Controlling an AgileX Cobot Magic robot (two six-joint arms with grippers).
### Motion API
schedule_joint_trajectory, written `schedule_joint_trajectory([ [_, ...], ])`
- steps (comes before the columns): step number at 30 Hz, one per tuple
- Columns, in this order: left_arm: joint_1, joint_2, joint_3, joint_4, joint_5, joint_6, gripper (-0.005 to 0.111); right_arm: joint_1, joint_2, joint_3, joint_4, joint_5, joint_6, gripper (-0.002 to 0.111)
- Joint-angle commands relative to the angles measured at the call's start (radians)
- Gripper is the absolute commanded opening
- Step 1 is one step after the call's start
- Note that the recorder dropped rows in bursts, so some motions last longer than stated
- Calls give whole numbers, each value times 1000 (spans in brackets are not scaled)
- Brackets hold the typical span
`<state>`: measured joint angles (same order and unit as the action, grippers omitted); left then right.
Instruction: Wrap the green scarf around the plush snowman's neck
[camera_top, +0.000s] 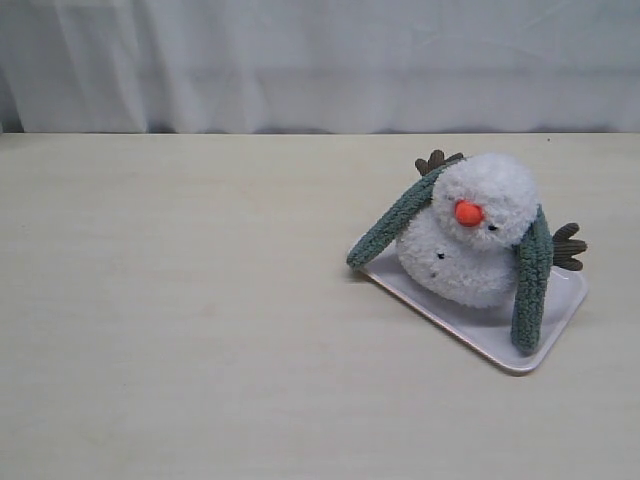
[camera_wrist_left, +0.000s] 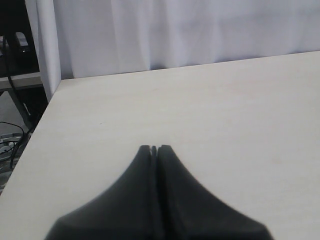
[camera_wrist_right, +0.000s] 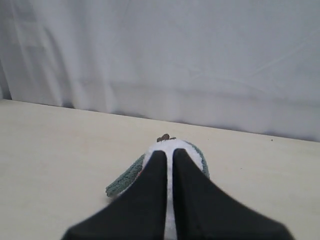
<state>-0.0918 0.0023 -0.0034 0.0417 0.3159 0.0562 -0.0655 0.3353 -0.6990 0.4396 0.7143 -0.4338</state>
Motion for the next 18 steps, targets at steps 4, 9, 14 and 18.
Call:
schedule_joint_trajectory([
  [4, -3, -2, 3, -3, -7, 2, 0, -5, -180, 63, 1, 44, 11, 4],
  [9, -3, -2, 3, -3, -7, 2, 0, -2, -270, 109, 1, 100, 11, 4],
  [14, -3, -2, 3, -3, -7, 2, 0, -2, -335, 143, 1, 105, 37, 4],
  [18, -3, -2, 3, -3, -7, 2, 0, -2, -335, 147, 1, 107, 130, 4],
])
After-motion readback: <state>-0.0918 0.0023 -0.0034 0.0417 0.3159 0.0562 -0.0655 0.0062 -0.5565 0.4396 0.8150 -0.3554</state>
